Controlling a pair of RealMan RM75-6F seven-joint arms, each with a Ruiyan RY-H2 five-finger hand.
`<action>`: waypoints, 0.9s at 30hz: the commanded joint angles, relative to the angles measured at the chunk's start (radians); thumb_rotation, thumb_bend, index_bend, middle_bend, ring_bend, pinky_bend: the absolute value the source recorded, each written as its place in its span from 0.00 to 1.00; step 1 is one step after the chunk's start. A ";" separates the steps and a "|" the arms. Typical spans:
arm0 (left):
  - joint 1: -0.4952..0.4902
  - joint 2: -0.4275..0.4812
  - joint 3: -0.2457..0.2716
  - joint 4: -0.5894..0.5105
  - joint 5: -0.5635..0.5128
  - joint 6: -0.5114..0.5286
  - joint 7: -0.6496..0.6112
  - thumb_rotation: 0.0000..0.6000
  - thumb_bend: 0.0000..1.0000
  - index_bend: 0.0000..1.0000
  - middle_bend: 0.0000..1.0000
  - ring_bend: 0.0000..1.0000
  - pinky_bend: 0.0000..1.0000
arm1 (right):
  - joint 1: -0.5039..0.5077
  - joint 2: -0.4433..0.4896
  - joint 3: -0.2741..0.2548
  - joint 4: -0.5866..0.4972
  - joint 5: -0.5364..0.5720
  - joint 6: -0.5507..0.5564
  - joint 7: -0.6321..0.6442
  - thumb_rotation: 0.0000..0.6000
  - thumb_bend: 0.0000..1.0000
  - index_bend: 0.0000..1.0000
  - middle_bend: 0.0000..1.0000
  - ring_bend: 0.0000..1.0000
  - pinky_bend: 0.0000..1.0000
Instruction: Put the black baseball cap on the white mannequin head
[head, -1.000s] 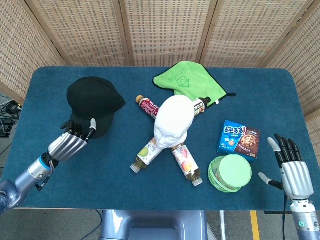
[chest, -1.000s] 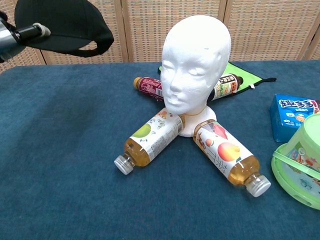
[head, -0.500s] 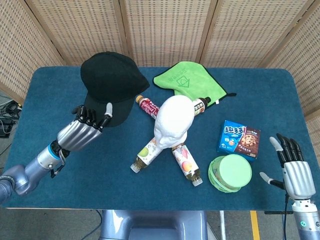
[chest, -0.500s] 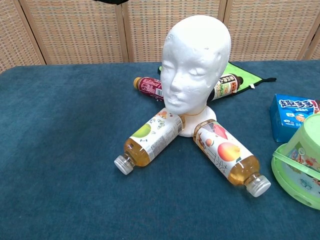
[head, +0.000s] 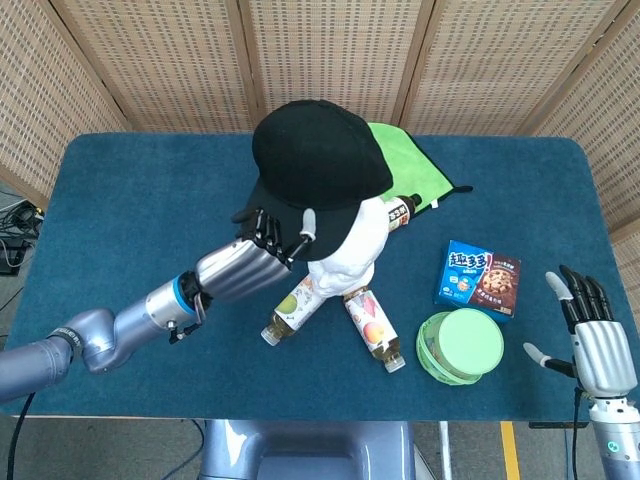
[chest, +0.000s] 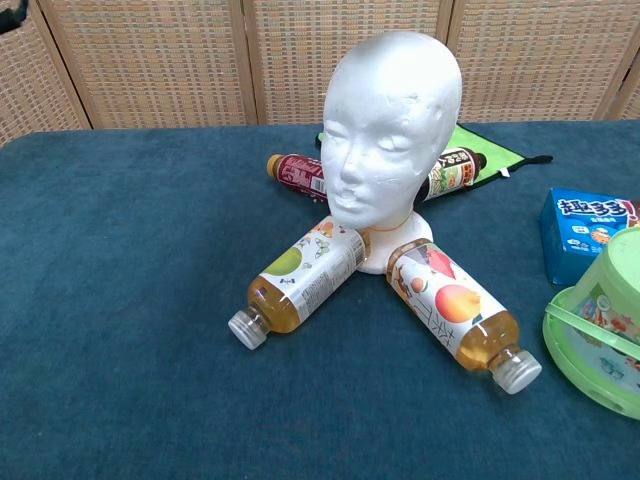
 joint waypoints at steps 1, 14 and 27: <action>-0.034 -0.040 -0.013 -0.024 0.000 -0.057 0.036 1.00 0.62 0.82 0.91 0.86 0.74 | -0.002 0.005 0.001 0.003 0.001 0.003 0.017 1.00 0.05 0.00 0.00 0.00 0.00; -0.058 -0.173 0.012 0.034 -0.018 -0.147 0.076 1.00 0.62 0.82 0.91 0.86 0.74 | -0.004 0.015 0.004 0.009 0.009 0.001 0.053 1.00 0.05 0.00 0.00 0.00 0.00; -0.052 -0.211 0.016 0.054 -0.040 -0.190 0.111 1.00 0.61 0.82 0.91 0.86 0.73 | -0.004 0.015 0.005 0.009 0.011 0.002 0.055 1.00 0.05 0.00 0.00 0.00 0.00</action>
